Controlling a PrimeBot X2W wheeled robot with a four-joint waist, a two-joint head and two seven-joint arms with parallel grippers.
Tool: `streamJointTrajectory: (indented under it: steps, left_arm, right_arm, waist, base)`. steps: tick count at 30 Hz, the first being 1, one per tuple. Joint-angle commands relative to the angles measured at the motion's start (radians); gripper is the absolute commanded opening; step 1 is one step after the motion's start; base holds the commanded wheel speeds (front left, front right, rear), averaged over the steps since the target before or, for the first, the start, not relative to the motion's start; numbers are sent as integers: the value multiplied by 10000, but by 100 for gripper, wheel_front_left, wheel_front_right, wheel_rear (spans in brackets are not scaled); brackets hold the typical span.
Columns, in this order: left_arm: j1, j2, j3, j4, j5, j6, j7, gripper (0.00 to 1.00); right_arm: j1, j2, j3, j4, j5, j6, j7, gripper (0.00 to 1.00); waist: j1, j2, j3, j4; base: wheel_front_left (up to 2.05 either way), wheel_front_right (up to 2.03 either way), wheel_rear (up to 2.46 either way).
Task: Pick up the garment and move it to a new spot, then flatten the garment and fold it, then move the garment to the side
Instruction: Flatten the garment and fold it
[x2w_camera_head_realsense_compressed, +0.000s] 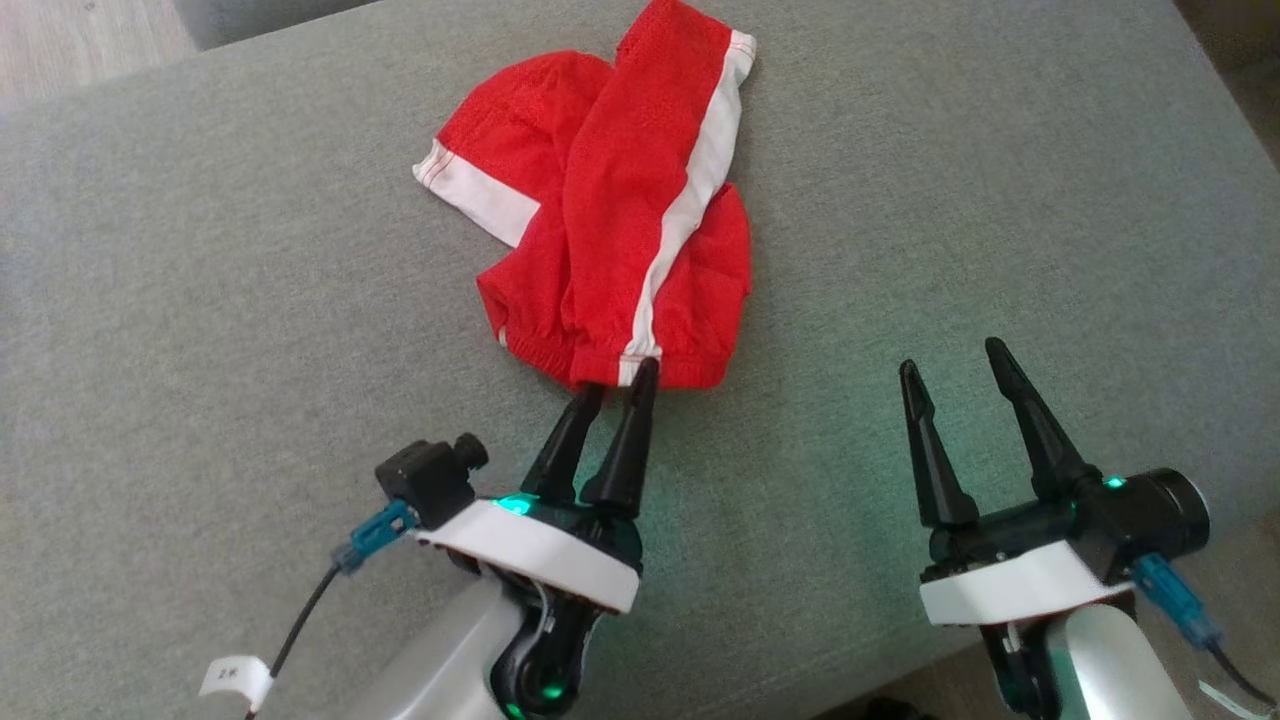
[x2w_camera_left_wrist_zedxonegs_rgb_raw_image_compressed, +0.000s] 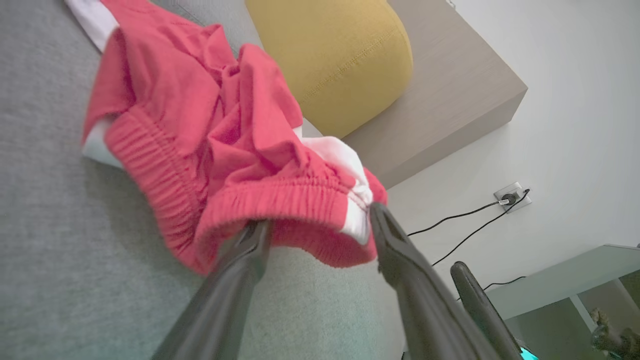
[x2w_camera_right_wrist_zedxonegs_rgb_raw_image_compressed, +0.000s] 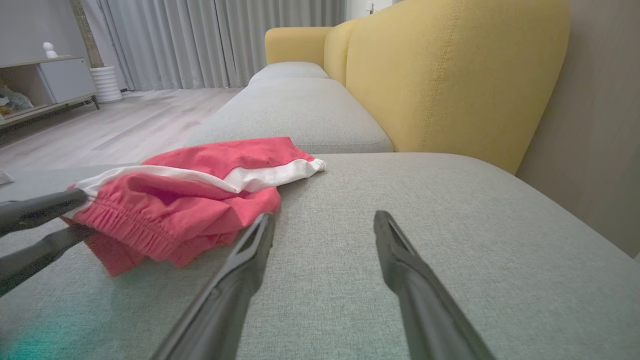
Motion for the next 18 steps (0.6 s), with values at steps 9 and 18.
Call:
streamJointTrajectory:
  steps: [9, 18]
  left_arm:
    - [-405, 333, 486, -904, 1186, -59, -123, 0]
    - [383, 2082, 1051, -2063, 2551, -59, -123, 0]
  right_arm:
    - [-327, -49, 230, -334, -44, -7, -15, 100]
    - [-153, -49, 157, -274, -128, -7, -15, 100]
  waist:
    - [0, 0, -34, 446]
    - [0, 0, -532, 1725]
  base:
    - [0, 0, 0]
    - [0, 0, 0]
